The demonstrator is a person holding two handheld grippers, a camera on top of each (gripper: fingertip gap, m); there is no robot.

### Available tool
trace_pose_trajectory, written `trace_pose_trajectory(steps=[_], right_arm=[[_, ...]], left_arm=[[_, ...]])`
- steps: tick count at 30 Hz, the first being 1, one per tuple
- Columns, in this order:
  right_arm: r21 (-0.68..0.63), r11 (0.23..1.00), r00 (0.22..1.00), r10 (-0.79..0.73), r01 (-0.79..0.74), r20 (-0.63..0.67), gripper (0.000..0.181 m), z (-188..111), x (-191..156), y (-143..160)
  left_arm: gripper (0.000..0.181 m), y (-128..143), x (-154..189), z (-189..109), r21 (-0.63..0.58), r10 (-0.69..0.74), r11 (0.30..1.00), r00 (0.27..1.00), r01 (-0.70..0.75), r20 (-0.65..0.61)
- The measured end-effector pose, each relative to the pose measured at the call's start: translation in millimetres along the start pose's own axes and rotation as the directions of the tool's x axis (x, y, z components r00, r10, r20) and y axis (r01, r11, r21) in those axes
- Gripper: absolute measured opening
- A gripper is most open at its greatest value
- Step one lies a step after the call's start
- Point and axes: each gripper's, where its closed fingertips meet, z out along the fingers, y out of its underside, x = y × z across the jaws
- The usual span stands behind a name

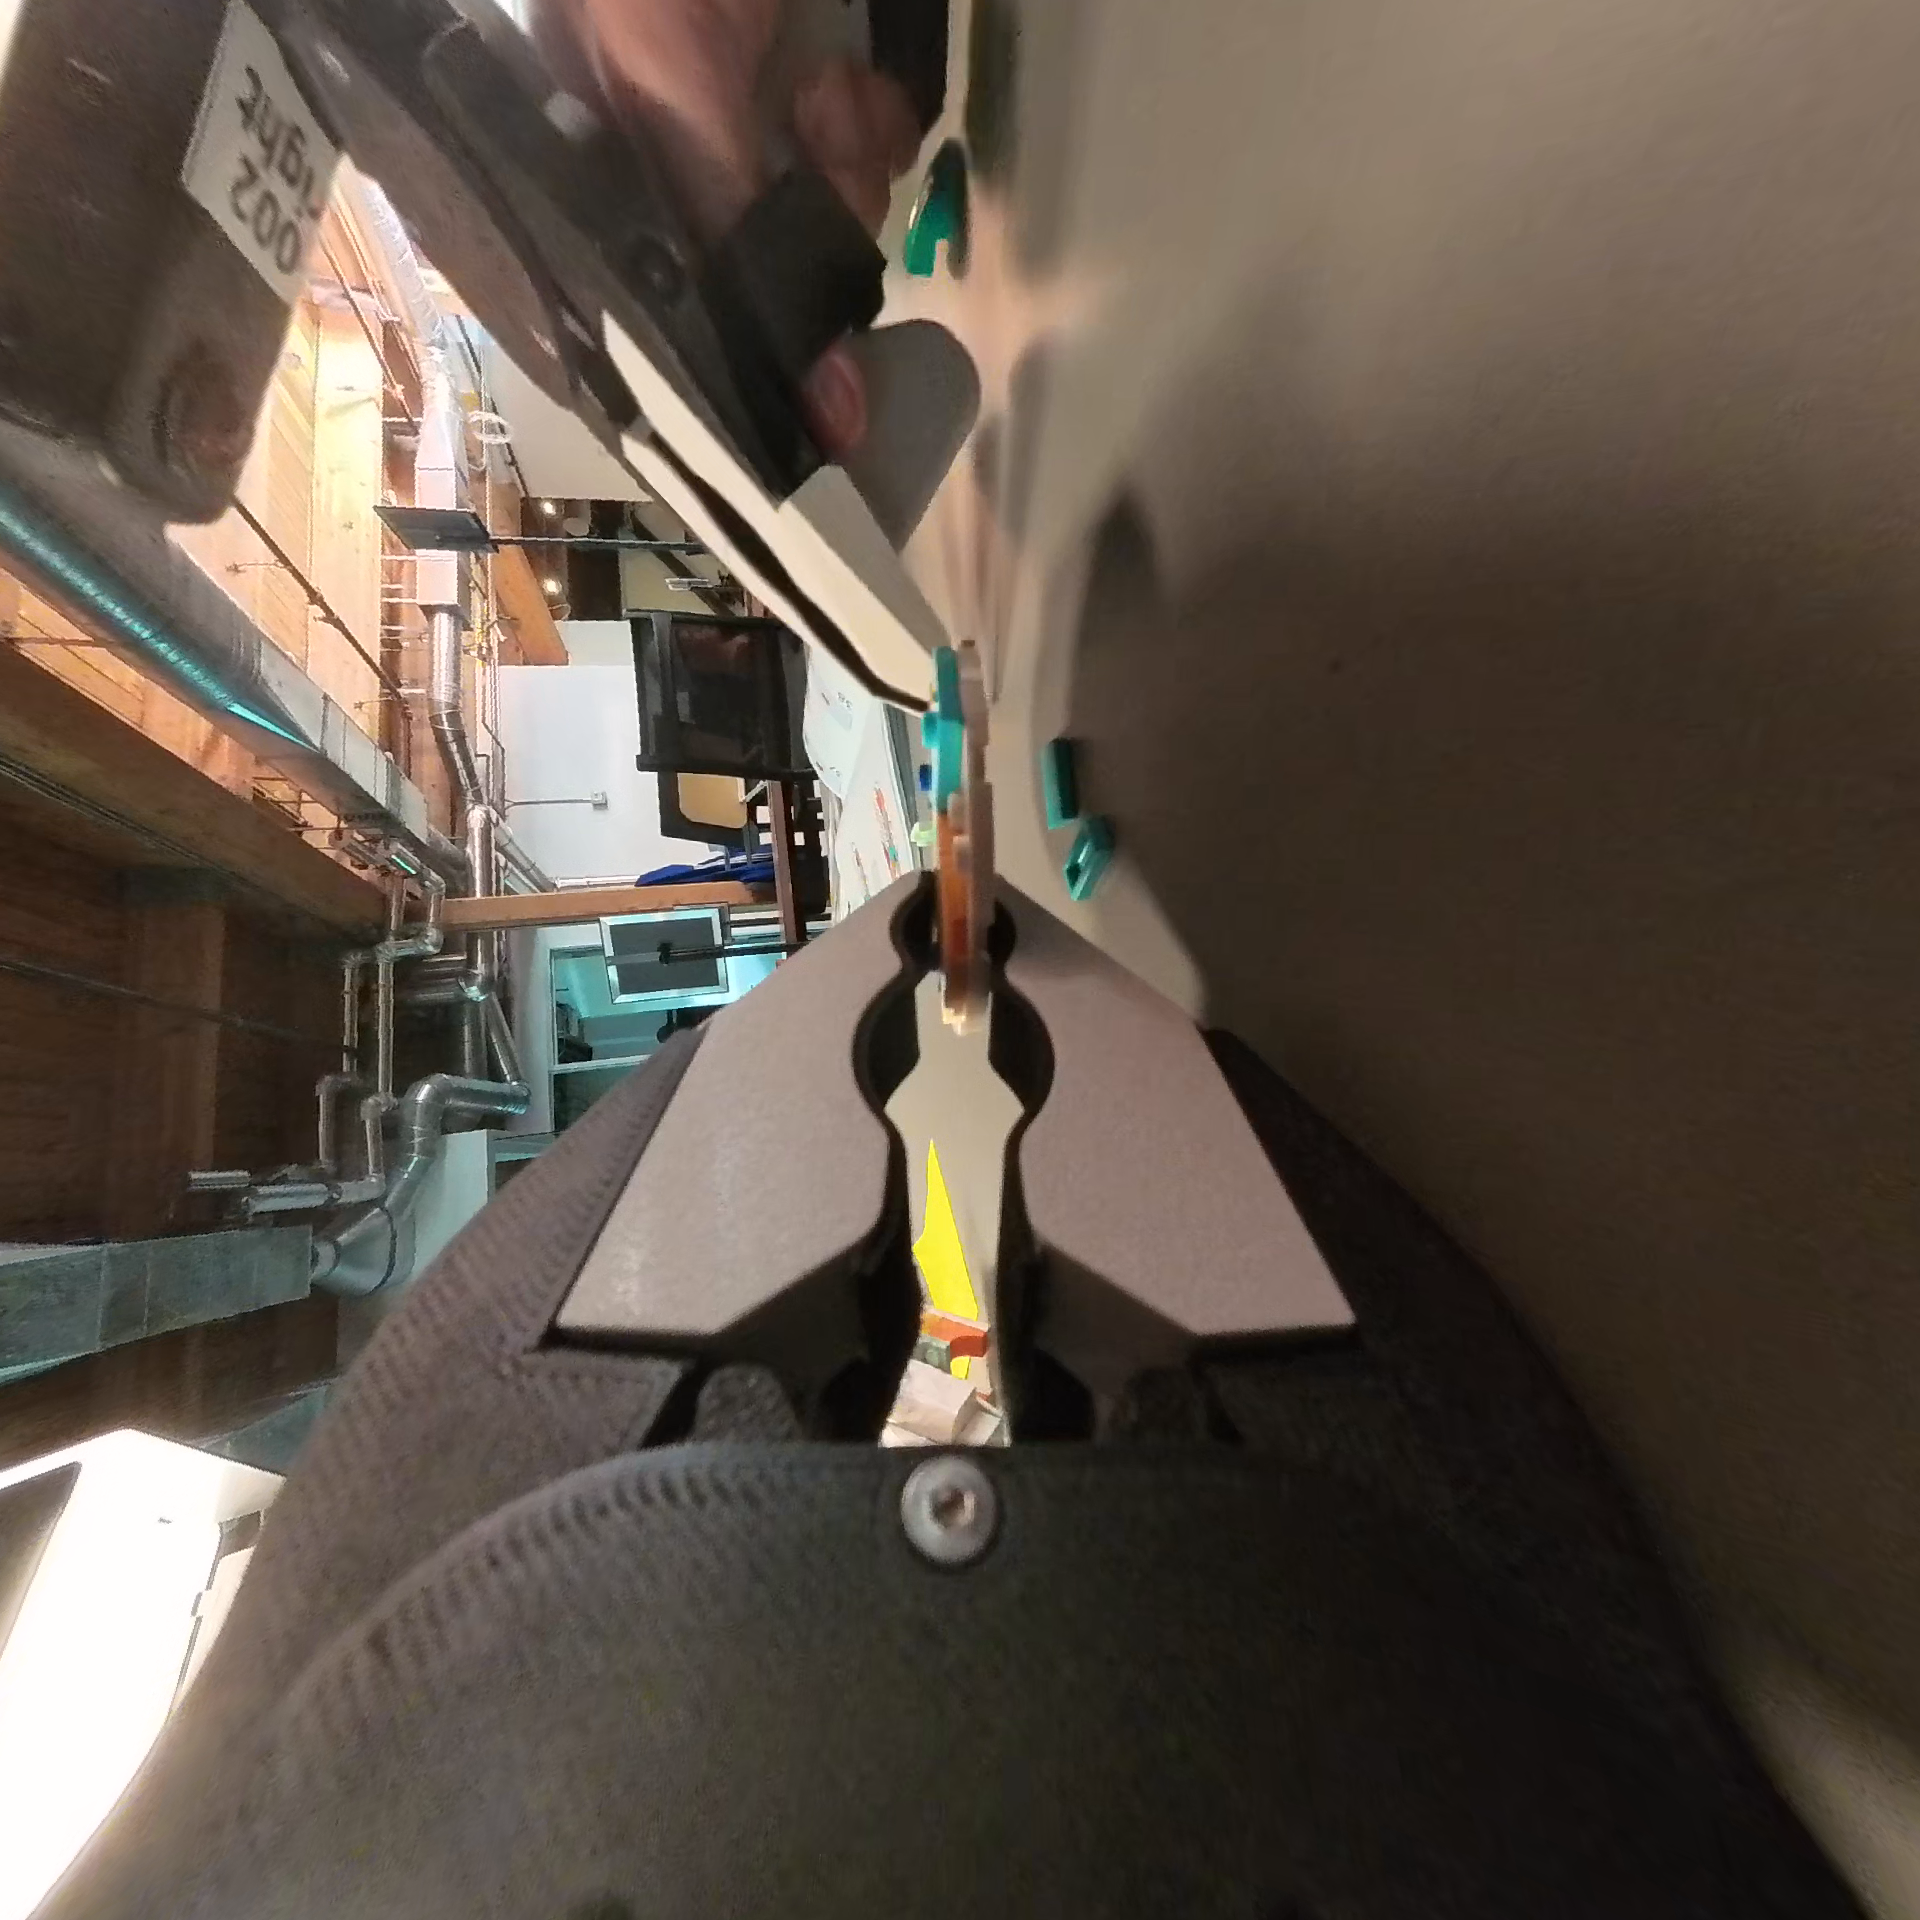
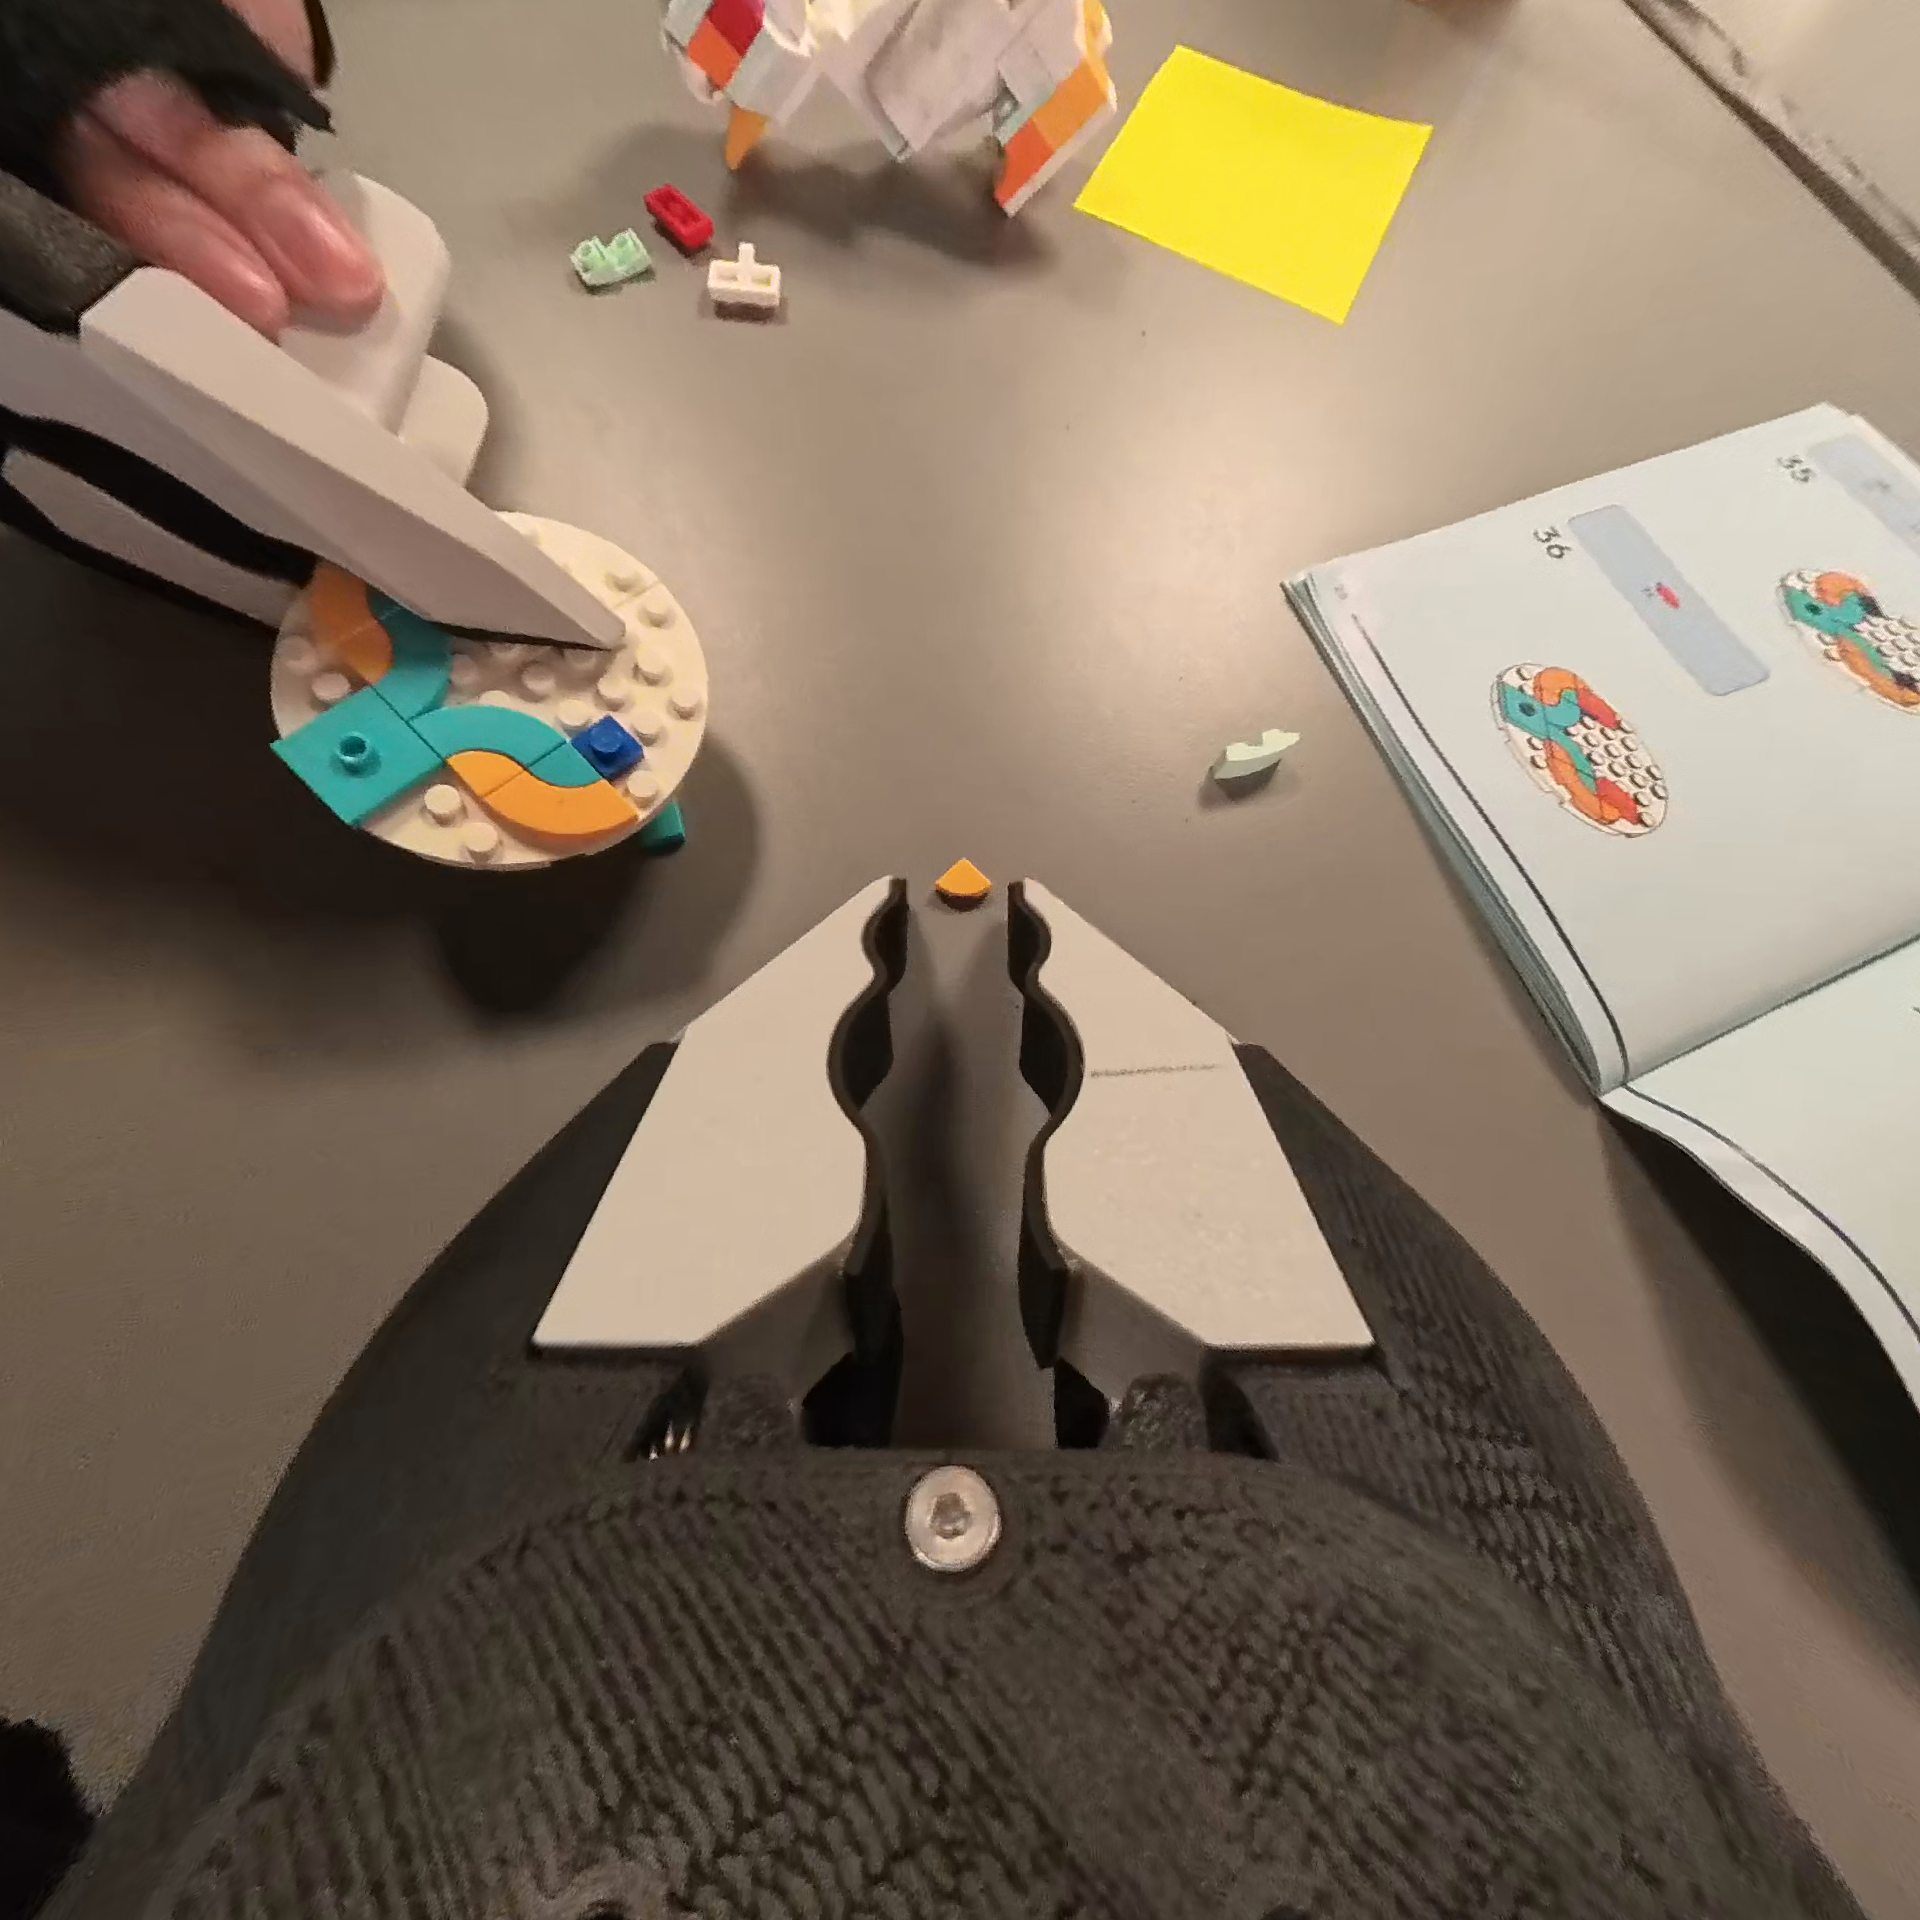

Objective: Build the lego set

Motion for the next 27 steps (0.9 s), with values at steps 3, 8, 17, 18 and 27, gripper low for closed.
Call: trace_pose_trajectory(steps=[3, 8, 17, 18, 27], right_arm=[[0.012, 1.000, 0.999, 0.001, -0.002, 0.034, 0.018, 2.1, -0.9, -0.9], [0.018, 1.000, 0.999, -0.008, 0.007, 0.041, 0.017, 3.2, -0.4, -1.7], [0.016, 1.000, 0.998, 0.015, -0.016, 0.068, 0.017, 3.7, -0.2, -1.4], [0.016, 1.000, 0.998, 0.014, -0.015, 0.067, 0.017, 3.7, -0.4, -1.4], [0.016, 1.000, 0.999, 0.011, -0.012, 0.043, 0.016, 3.6, 0.6, -1.6]], left_arm=[[0.005, -0.2, 0.4, 0.2, 0.001, 0.001, 1.000, 1.000, -0.001, -0.001], [0.005, 0.1, 0.5, 0.3, 0.000, 0.002, 1.000, 1.000, -0.002, -0.001], [0.005, 0.0, 0.3, 0.0, -0.002, 0.006, 1.000, 1.000, -0.006, 0.001], [0.005, 0.0, 0.1, 0.0, -0.002, 0.007, 1.000, 1.000, -0.007, 0.002], [0.005, 0.2, 0.9, -0.2, -0.003, 0.006, 1.000, 1.000, -0.006, -0.002]])
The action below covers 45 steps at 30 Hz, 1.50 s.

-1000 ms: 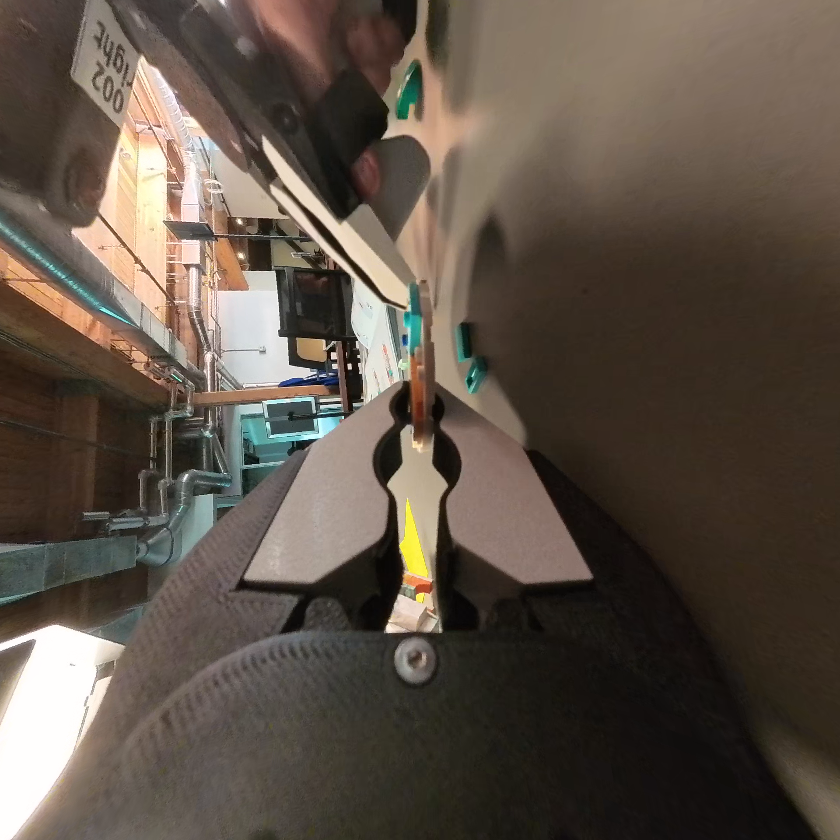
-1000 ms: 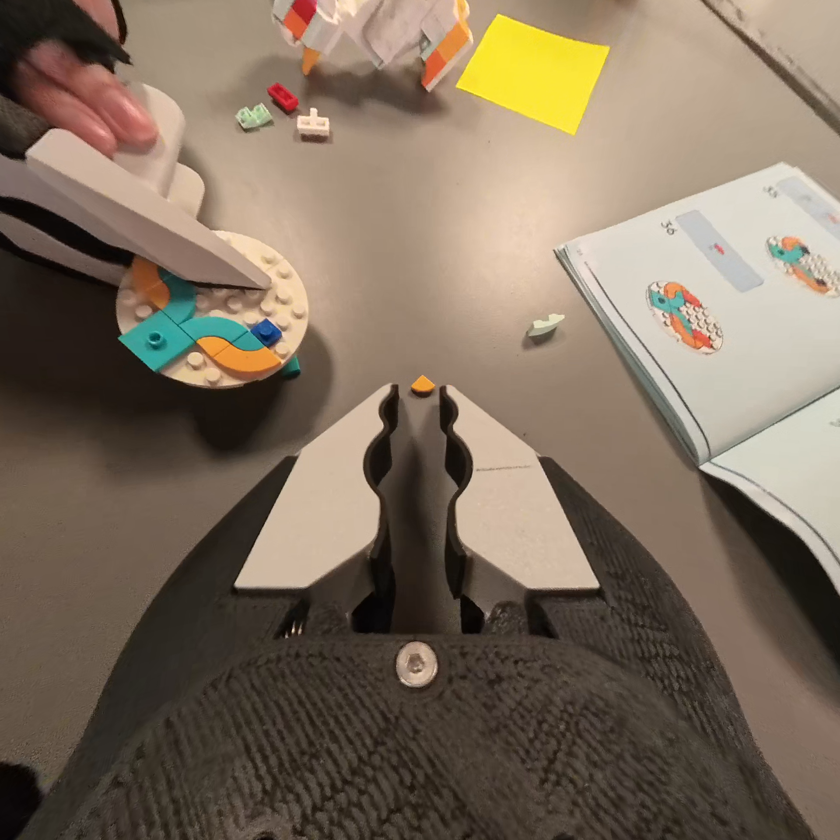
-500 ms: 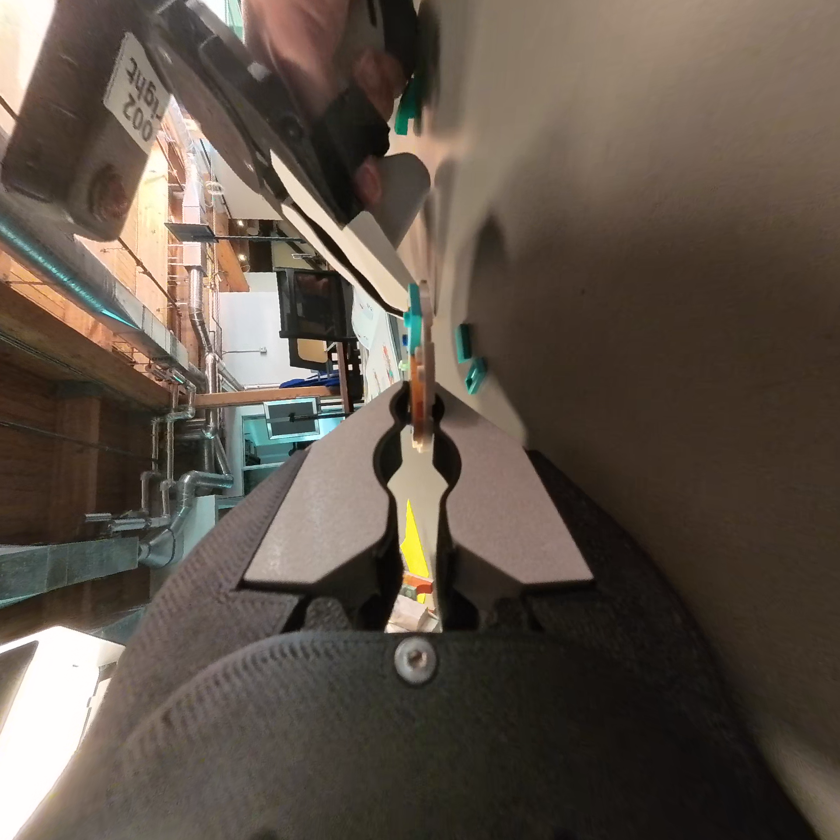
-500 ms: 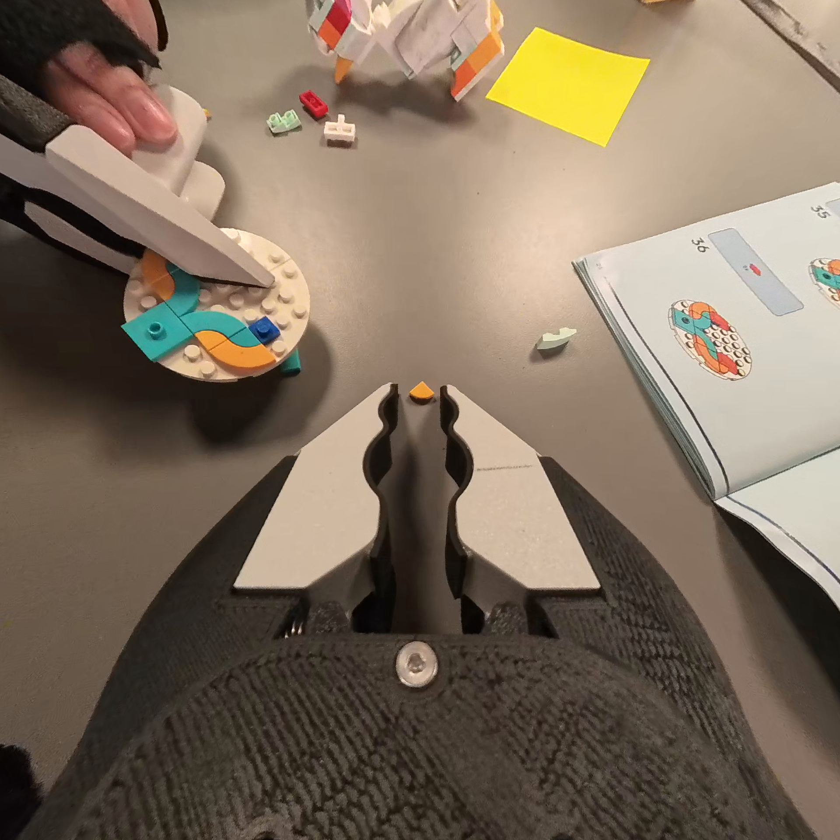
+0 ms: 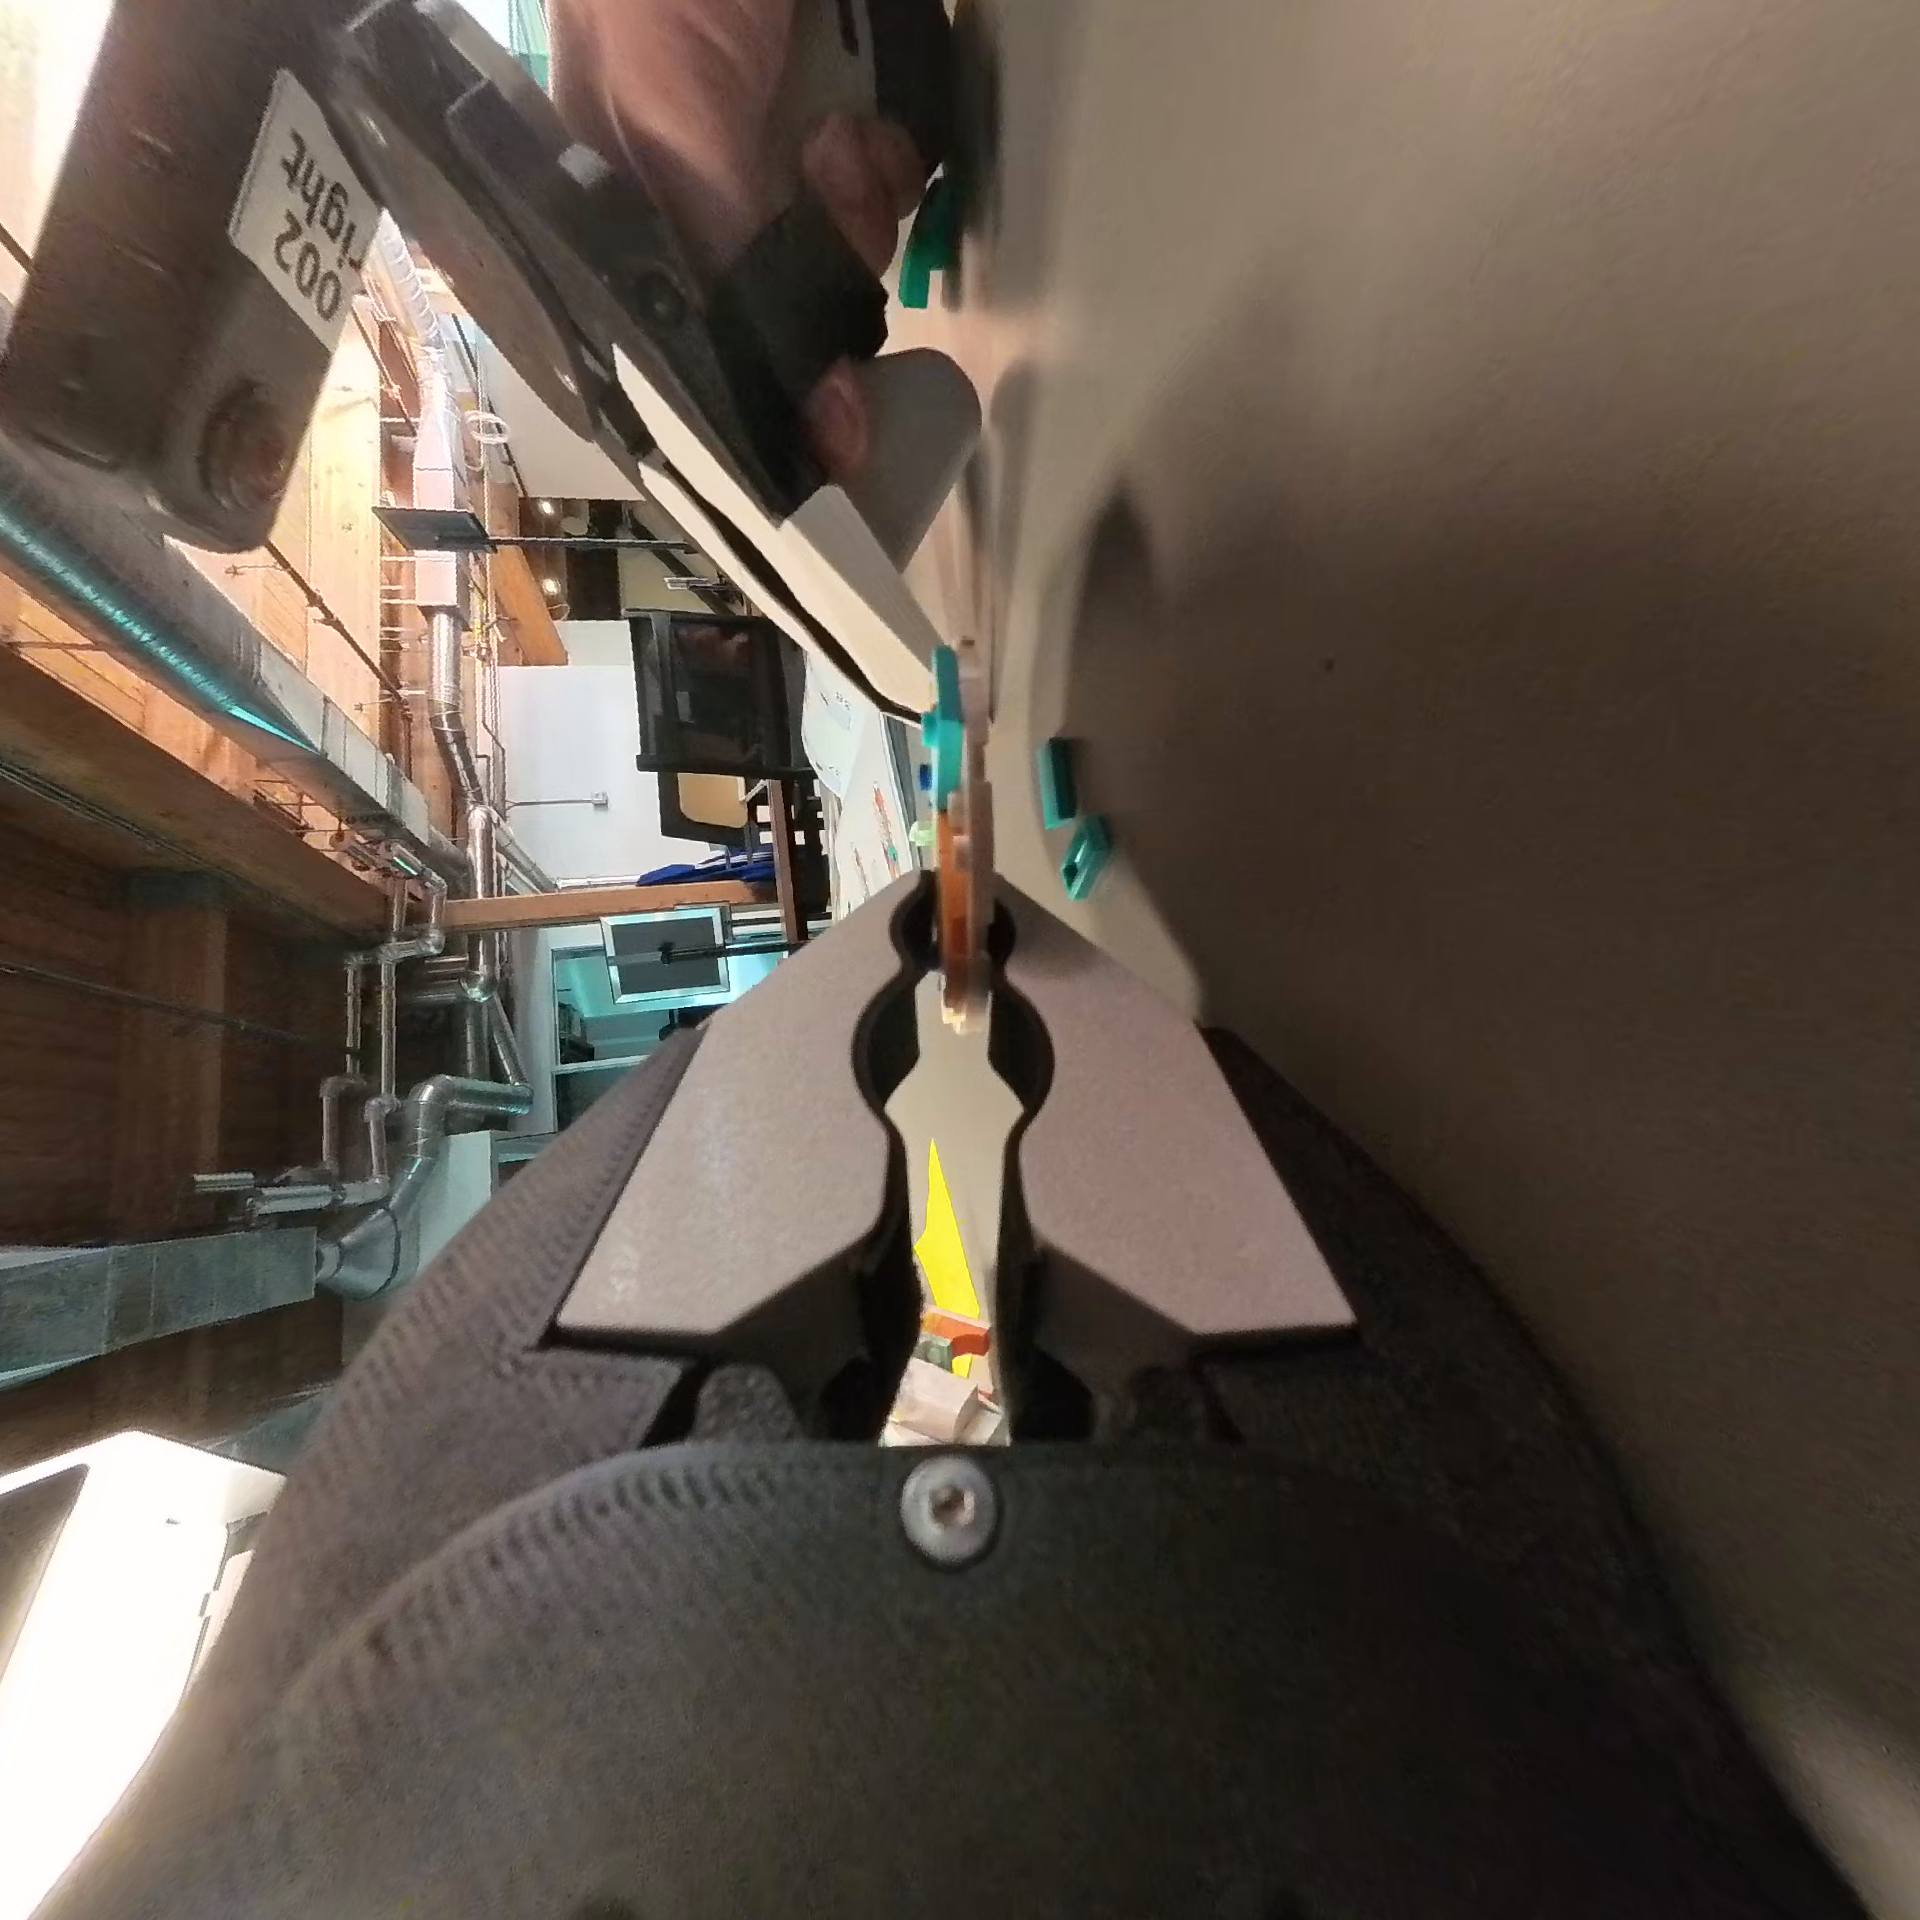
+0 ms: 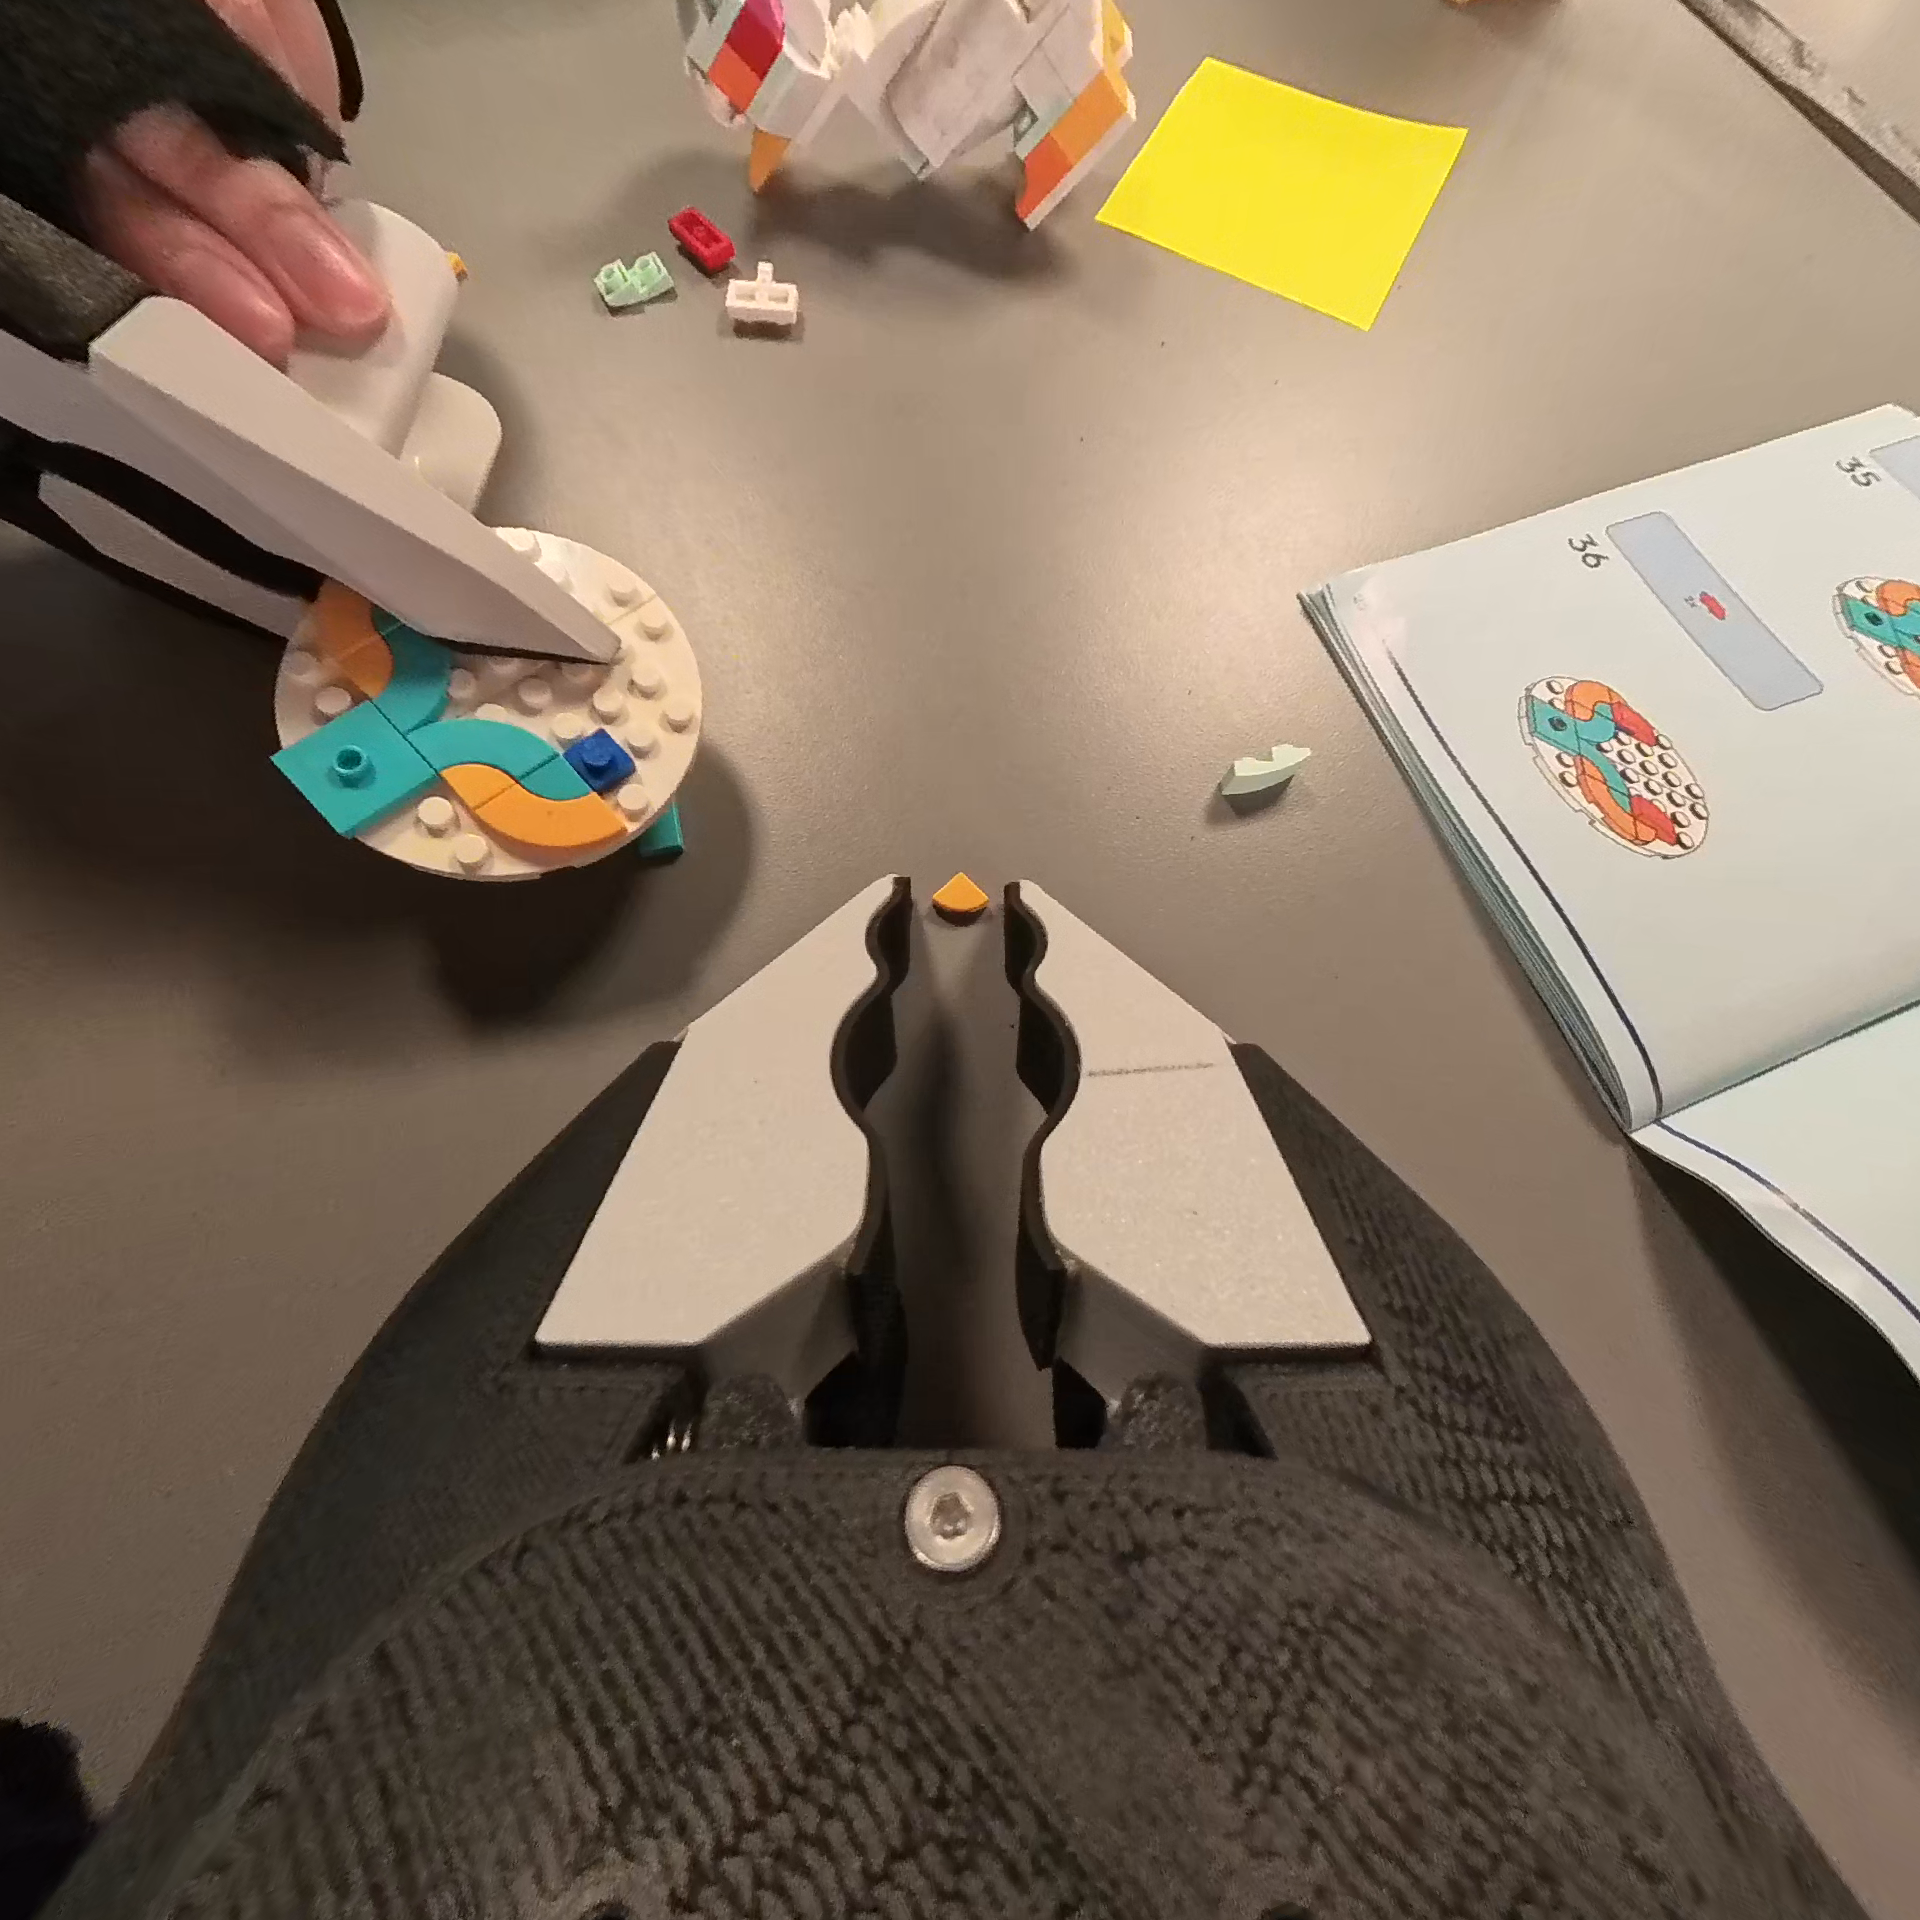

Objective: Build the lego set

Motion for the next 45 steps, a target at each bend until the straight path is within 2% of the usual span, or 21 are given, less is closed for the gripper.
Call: trace_pose_trajectory(steps=[20, 34, 45], right_arm=[[0.000, 1.000, 1.000, 0.001, -0.001, -0.004, 0.015, 0.1, 0.1, -0.2], [-0.004, 1.000, 0.998, 0.019, -0.019, -0.065, 0.013, -3.6, 10.4, 3.2], [-0.003, 0.999, 0.999, 0.047, -0.047, -0.016, 0.012, 1.1, 6.9, -0.1]], left_arm=[[0.005, 0.4, 0.1, -1.0, 0.000, -0.002, 1.000, 1.000, 0.002, -0.005], [0.005, 1.0, 0.8, -0.3, 0.000, -0.003, 1.000, 1.000, 0.003, -0.010], [0.005, 1.1, -0.3, 1.2, 0.002, 0.005, 1.000, 1.000, -0.005, -0.001]])
